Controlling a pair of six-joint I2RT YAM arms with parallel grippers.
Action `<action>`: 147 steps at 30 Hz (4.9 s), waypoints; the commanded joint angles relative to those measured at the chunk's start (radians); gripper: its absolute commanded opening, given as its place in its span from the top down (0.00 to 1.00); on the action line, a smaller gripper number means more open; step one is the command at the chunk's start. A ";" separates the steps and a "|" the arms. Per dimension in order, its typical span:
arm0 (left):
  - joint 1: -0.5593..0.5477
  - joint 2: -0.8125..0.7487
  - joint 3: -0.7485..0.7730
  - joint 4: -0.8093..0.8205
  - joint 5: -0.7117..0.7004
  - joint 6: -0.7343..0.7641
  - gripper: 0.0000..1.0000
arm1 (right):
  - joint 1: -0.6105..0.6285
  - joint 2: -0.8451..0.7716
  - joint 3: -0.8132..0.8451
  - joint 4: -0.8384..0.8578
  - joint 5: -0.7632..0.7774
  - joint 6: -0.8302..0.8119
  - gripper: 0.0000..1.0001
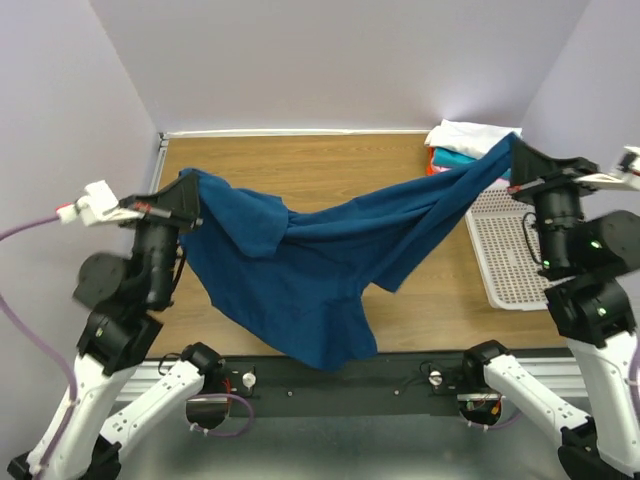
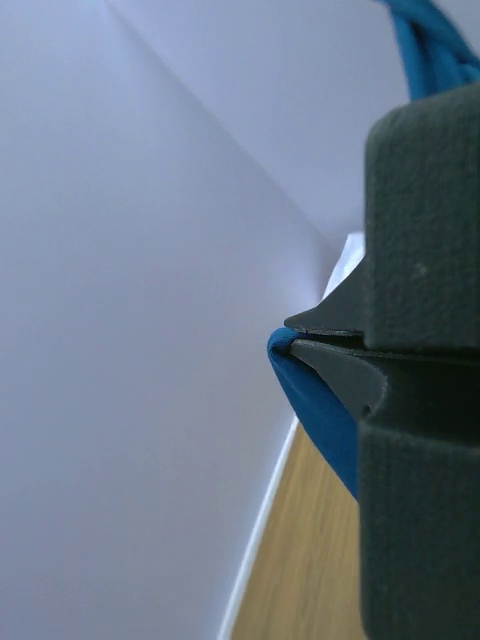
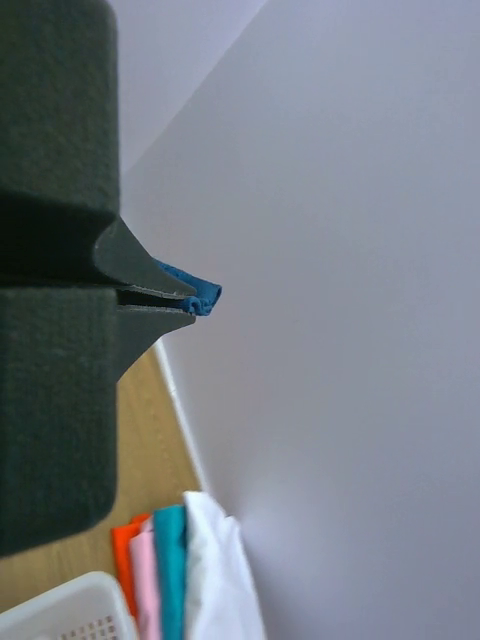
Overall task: Fold and stack the t-shirts
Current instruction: Flatten the tshirt out
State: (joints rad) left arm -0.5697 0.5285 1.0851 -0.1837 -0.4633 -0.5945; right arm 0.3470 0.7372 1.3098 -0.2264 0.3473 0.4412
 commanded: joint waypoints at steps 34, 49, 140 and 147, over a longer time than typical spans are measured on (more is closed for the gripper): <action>0.212 0.846 -0.358 0.179 0.281 -0.102 0.02 | -0.034 0.783 -0.365 0.047 -0.117 0.093 0.00; 0.272 1.145 -0.213 0.124 0.215 -0.062 0.02 | -0.032 1.065 -0.248 0.058 -0.153 0.093 0.00; 0.237 0.205 -0.470 -0.246 -0.175 -0.490 1.00 | -0.033 0.628 -0.647 0.032 0.062 0.358 0.01; 0.248 0.229 -0.482 -0.266 -0.190 -0.492 1.00 | -0.032 0.738 -0.567 0.032 0.075 0.363 0.10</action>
State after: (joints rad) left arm -0.3328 0.7620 0.6250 -0.4187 -0.5762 -1.0653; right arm 0.3168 1.4235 0.6933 -0.1822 0.3775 0.7723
